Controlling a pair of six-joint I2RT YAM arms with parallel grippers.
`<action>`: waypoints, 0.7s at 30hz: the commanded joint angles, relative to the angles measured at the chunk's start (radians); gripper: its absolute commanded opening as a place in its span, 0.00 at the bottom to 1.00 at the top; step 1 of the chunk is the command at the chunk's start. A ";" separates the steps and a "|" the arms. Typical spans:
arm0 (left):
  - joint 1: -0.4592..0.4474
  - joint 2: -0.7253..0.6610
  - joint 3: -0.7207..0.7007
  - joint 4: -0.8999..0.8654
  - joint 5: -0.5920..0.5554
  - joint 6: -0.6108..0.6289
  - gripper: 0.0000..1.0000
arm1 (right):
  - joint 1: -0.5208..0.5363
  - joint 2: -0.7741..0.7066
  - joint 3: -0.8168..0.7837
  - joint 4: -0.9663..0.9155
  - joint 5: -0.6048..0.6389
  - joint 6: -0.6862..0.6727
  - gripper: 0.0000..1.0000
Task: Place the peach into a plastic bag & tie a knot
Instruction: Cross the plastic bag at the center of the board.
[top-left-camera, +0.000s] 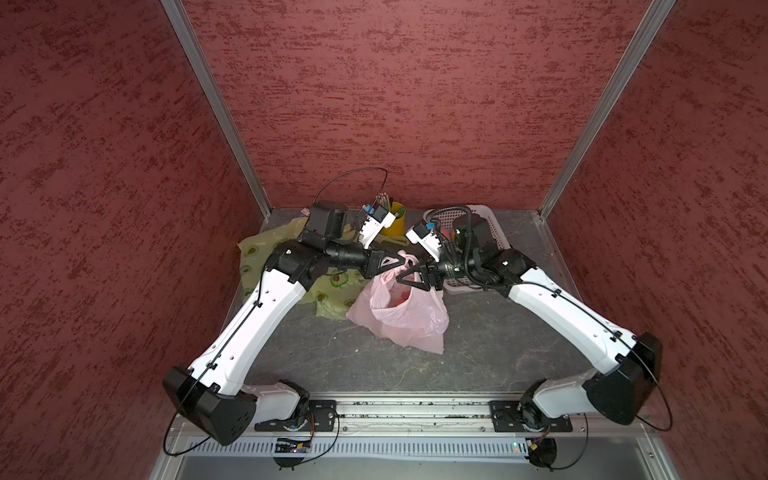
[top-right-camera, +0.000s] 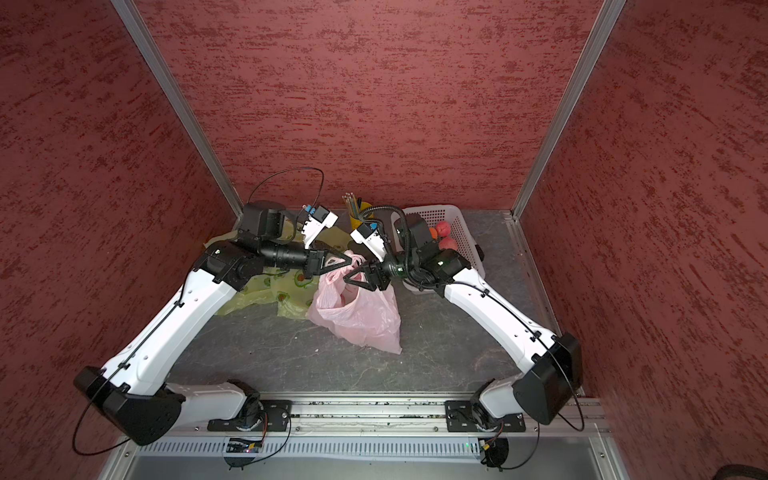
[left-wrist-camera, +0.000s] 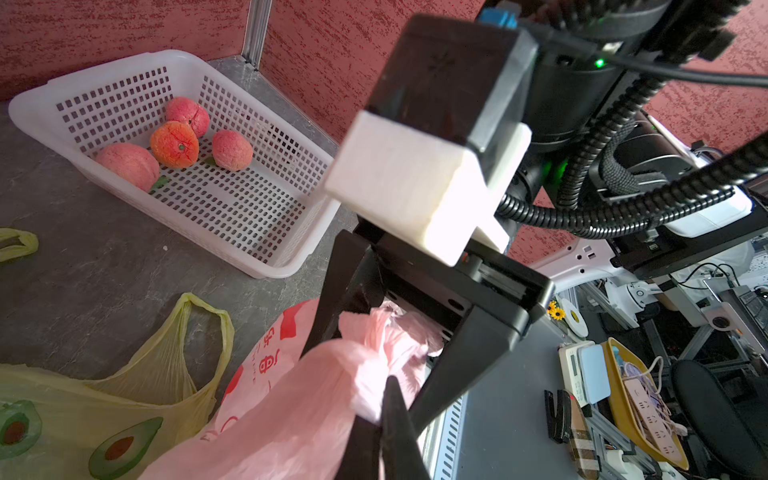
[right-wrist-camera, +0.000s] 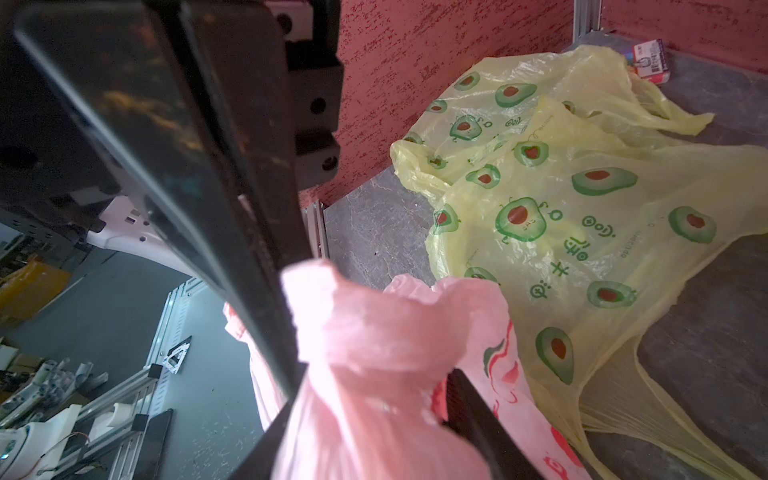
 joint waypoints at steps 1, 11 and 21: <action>0.005 -0.019 -0.013 0.010 -0.012 0.001 0.00 | 0.000 -0.022 0.011 0.025 0.020 0.022 0.55; 0.005 -0.012 -0.007 0.011 -0.073 -0.033 0.00 | 0.005 -0.036 0.031 0.043 0.113 0.063 0.55; 0.004 0.004 -0.011 0.034 -0.094 -0.076 0.00 | 0.025 -0.040 0.027 0.035 0.133 0.065 0.66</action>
